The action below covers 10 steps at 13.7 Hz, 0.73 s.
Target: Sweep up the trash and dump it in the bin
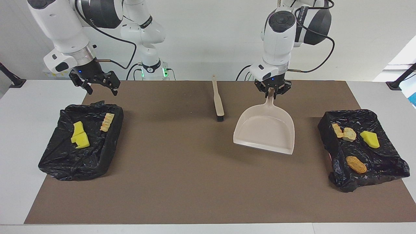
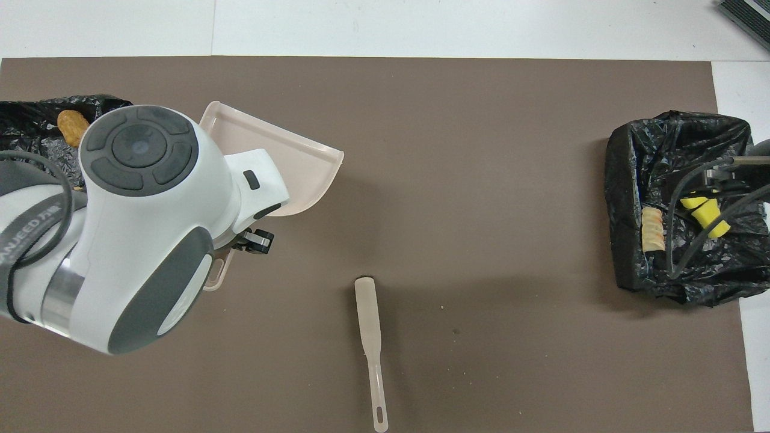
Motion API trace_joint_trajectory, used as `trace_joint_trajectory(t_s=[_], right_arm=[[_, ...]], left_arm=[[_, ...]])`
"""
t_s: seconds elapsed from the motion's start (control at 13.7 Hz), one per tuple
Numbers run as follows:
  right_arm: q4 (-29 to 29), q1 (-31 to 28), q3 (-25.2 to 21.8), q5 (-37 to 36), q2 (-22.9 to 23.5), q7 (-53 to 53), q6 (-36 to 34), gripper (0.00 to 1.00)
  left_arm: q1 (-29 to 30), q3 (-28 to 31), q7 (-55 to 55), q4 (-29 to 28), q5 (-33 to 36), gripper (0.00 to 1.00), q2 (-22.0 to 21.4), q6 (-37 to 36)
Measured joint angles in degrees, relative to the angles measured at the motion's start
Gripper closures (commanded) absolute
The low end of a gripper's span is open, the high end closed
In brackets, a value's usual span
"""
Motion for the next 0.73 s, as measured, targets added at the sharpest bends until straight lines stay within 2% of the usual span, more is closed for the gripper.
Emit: trace_joint_trajectory(t_s=[0.37, 0.51, 0.73], right_arm=[[0.00, 0.00, 0.00, 0.00, 0.00, 0.00, 0.00, 0.00], [0.00, 0.00, 0.00, 0.00, 0.00, 0.00, 0.00, 0.00], [0.00, 0.00, 0.00, 0.00, 0.00, 0.00, 0.00, 0.00]], left_arm=[[-0.61, -0.12, -4.70, 0.10, -5.06, 1.00, 2.17, 6.91], [-2.83, -0.12, -11.23, 0.61, -5.47, 1.00, 5.73, 11.44], [-5.84, -0.23, -21.34, 3.41, -5.97, 1.00, 13.38, 19.08]])
